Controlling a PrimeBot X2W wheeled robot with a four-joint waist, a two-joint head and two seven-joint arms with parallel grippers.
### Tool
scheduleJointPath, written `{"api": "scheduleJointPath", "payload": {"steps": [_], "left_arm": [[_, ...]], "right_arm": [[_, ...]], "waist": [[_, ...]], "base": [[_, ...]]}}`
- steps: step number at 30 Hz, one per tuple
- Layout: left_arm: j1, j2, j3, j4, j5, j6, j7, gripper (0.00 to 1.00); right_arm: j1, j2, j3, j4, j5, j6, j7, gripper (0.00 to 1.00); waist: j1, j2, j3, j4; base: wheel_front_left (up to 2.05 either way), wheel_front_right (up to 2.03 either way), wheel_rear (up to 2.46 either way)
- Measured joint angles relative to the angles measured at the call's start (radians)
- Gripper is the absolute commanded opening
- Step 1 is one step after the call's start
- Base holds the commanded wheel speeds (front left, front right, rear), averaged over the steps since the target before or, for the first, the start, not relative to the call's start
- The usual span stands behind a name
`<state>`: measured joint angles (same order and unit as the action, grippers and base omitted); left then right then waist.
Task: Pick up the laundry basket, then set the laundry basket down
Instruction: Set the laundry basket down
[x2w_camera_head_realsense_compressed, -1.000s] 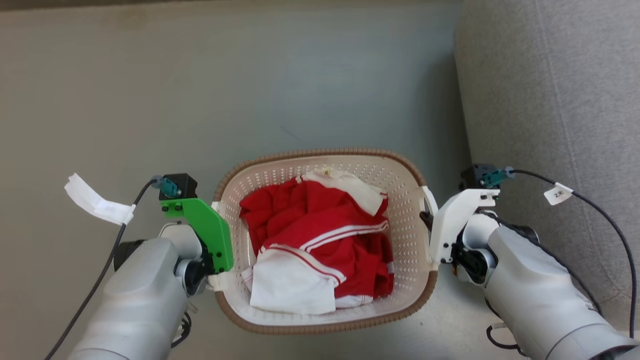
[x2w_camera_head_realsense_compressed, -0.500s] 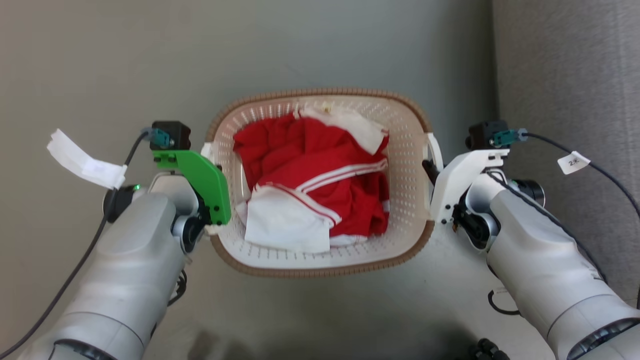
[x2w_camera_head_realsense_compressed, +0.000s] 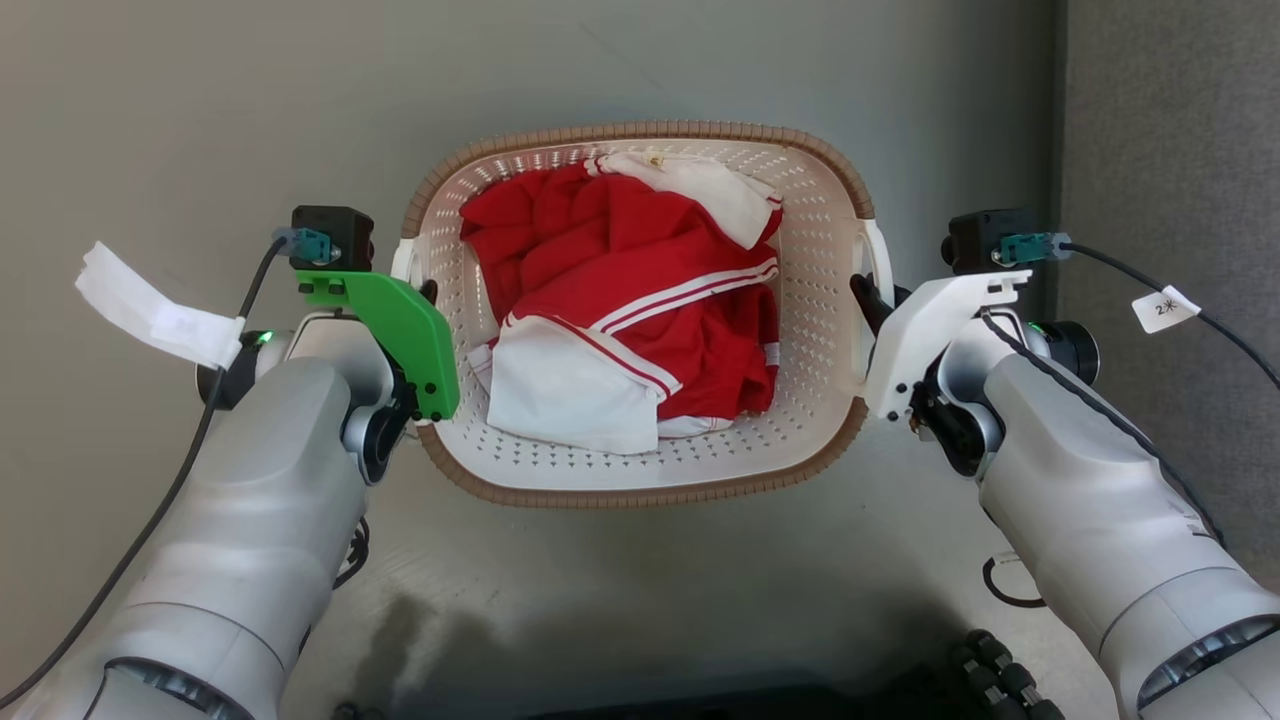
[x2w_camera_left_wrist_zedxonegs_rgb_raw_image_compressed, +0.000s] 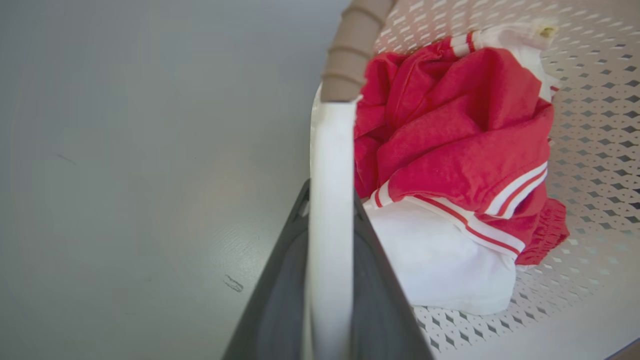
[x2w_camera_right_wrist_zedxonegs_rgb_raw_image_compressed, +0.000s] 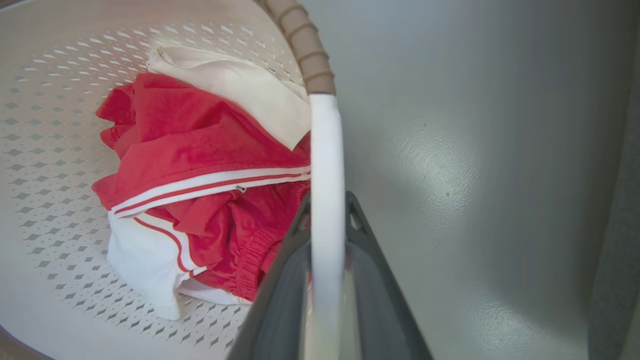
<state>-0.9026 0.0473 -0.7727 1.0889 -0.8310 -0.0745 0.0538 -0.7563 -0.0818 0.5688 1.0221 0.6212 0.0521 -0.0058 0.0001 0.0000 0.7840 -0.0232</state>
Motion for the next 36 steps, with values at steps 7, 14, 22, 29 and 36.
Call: {"api": "scheduleJointPath", "payload": {"steps": [7, 14, 22, 29, 36], "left_arm": [[0.000, -0.007, -0.005, 0.010, 0.000, -0.010, -0.012, 0.00], [-0.001, -0.013, -0.007, 0.029, 0.000, -0.015, -0.007, 0.00], [-0.004, -0.018, -0.019, 0.035, 0.000, -0.024, -0.005, 0.00], [-0.018, -0.018, -0.030, 0.040, 0.000, -0.032, -0.019, 0.00], [-0.020, -0.019, -0.035, 0.051, 0.000, -0.036, -0.026, 0.00]], "right_arm": [[-0.001, 0.000, -0.001, 0.023, -0.005, 0.000, -0.020, 0.00], [-0.010, 0.001, 0.003, 0.039, -0.005, 0.009, -0.020, 0.00], [-0.015, -0.007, 0.011, 0.056, -0.005, 0.021, -0.021, 0.00], [-0.019, -0.004, 0.014, 0.068, -0.005, 0.023, -0.028, 0.00], [-0.020, -0.006, 0.018, 0.074, -0.006, 0.036, -0.038, 0.00]], "waist": [[0.0000, 0.0000, 0.026, 0.001], [-0.0001, 0.0000, 0.045, 0.003], [-0.0001, 0.0000, 0.062, 0.009], [-0.0002, 0.0000, 0.070, 0.010], [-0.0002, 0.0000, 0.072, 0.012]], "base": [[0.00, 0.00, 0.00], [0.00, 0.00, 0.00], [0.00, 0.00, 0.00], [0.00, 0.00, 0.00], [0.00, 0.00, 0.00]]}}
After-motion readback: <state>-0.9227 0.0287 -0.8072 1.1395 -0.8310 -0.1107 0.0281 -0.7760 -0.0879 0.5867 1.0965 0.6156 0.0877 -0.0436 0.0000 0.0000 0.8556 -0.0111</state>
